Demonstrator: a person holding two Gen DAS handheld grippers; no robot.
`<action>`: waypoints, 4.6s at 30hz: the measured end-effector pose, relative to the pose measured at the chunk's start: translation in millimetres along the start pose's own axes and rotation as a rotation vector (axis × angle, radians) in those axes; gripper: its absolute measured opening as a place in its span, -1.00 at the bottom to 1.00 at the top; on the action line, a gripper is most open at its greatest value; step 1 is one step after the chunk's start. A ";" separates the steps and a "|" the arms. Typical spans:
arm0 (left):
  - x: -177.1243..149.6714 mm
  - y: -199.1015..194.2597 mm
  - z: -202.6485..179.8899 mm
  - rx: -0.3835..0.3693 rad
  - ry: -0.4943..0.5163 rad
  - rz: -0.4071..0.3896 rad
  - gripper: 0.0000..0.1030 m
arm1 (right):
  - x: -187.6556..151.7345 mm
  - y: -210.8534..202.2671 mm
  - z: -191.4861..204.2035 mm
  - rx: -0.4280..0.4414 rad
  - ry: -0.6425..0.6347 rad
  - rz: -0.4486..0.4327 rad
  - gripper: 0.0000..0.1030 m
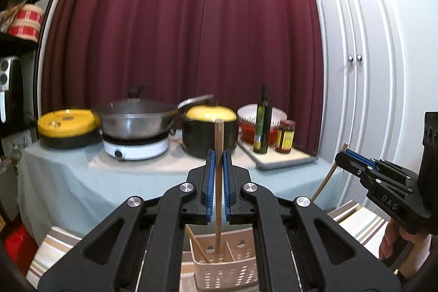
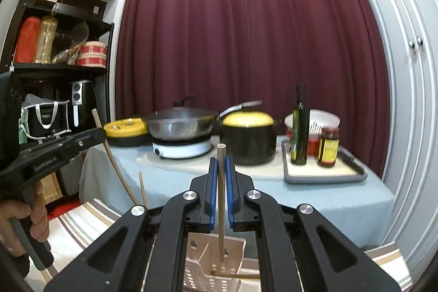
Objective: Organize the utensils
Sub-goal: 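Lift both chopsticks, lower them into the caddy and open both tools, then withdraw both tools from the caddy toward the remaining chopsticks, then close the left tool on a chopstick while the right tool grasps another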
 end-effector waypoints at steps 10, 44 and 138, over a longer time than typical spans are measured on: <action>-48.2 28.3 7.3 0.024 -0.003 0.110 -0.85 | -40.1 24.0 1.4 0.002 -0.002 0.107 -0.87; -82.7 -54.4 -6.5 0.075 0.034 0.136 0.03 | -52.7 -59.3 0.8 -0.096 -0.026 0.084 -0.03; -309.3 -142.8 -73.8 0.003 0.067 0.536 -0.84 | -268.0 -151.6 18.1 -0.081 -0.003 0.448 -0.79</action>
Point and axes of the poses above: each gripper's, at about its wrist camera, not at the fingertips, and y roughly the way its jaws point, z to its left, x to its top, the point moved 7 cm from there along y, roughly the way its jaws point, and after that the axes turned 1 degree about -x, right-handed, at the moved point
